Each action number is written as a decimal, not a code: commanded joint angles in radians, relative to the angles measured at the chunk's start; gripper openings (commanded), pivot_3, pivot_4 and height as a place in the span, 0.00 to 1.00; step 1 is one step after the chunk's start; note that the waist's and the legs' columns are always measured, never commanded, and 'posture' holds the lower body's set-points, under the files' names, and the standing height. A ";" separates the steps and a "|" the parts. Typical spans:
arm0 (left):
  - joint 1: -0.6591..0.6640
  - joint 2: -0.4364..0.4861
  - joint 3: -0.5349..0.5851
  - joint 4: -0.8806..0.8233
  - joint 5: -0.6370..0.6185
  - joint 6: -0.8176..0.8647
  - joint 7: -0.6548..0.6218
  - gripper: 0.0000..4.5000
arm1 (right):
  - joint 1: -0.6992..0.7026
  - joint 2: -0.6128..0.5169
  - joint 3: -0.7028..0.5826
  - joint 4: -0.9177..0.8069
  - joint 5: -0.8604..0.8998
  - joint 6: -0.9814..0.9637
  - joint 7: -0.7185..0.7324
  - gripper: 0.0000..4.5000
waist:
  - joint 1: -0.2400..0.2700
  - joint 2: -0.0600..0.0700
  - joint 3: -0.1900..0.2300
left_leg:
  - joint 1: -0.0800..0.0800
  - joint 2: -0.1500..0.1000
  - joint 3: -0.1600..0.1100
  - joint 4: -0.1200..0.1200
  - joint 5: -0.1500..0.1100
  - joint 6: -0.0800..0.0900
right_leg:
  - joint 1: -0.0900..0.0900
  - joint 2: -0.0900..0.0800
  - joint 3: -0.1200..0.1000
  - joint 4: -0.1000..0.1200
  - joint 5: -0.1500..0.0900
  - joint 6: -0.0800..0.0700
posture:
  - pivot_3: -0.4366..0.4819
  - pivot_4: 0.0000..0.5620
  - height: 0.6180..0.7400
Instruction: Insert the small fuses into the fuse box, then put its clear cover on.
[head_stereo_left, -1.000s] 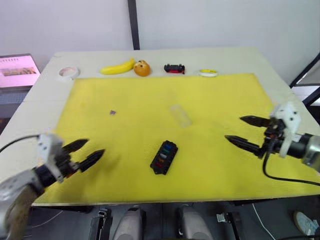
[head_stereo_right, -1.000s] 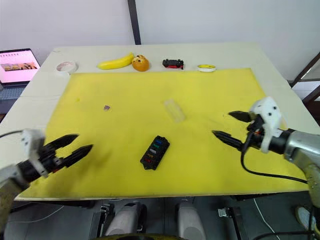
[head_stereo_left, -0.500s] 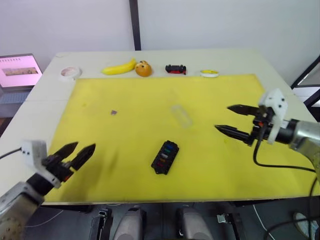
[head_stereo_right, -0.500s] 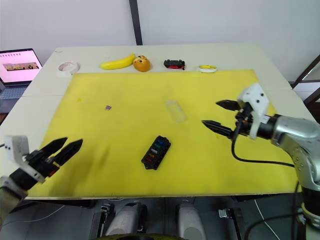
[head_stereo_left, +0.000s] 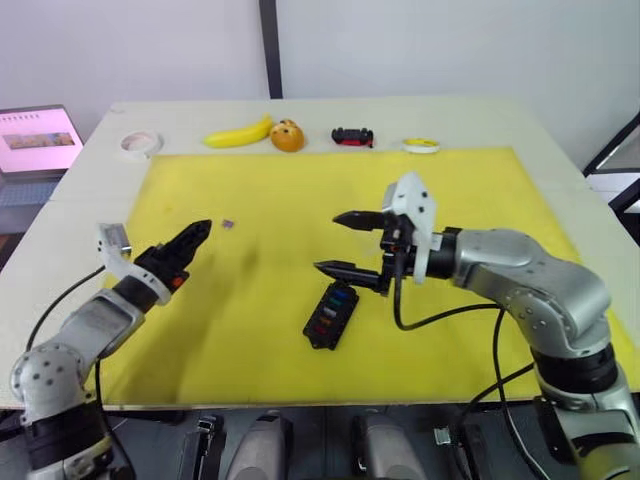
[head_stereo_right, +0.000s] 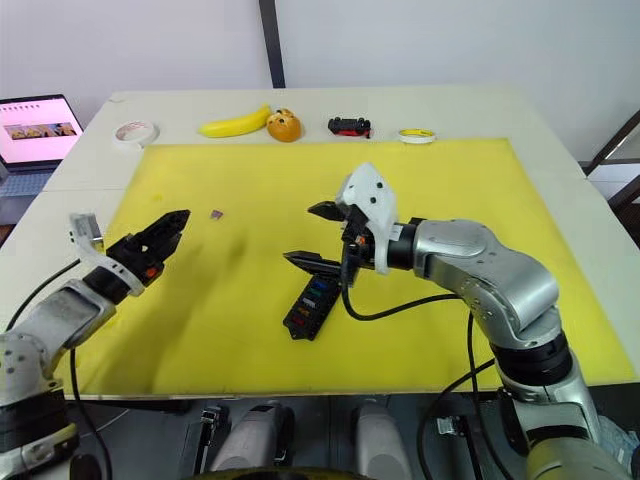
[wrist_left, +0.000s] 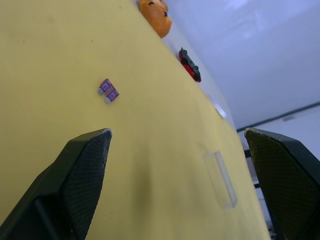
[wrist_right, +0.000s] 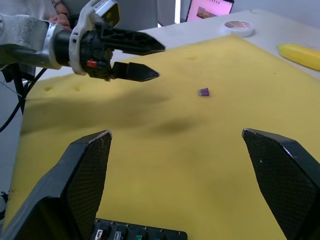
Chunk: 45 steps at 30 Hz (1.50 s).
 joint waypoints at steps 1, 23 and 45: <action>-0.053 -0.010 -0.022 0.056 -0.010 -0.023 0.025 1.00 | -0.032 0.017 0.019 -0.014 -0.038 -0.020 -0.024 0.98 | 0.000 0.000 0.000 | 0.000 0.000 0.000 0.000 0.000 0.000 | 0.000 0.000 0.000 0.000 0.000 0.000 | 0.48 0.27 1.00; -0.279 -0.157 -0.076 0.339 0.276 -0.161 0.002 1.00 | -0.052 0.046 0.012 0.002 -0.097 0.008 -0.060 0.98 | 0.001 0.000 0.000 | 0.000 -0.001 0.000 0.000 0.002 -0.004 | 0.000 0.000 0.000 0.001 0.000 0.001 | 0.48 0.27 1.00; -0.299 -0.153 -0.030 0.375 0.306 -0.044 0.068 1.00 | -0.026 0.014 -0.019 -0.016 -0.099 0.022 -0.069 0.98 | -0.003 0.000 0.000 | 0.000 -0.001 0.000 -0.001 0.002 -0.004 | -0.001 0.001 0.000 0.001 0.001 0.001 | 0.48 0.27 1.00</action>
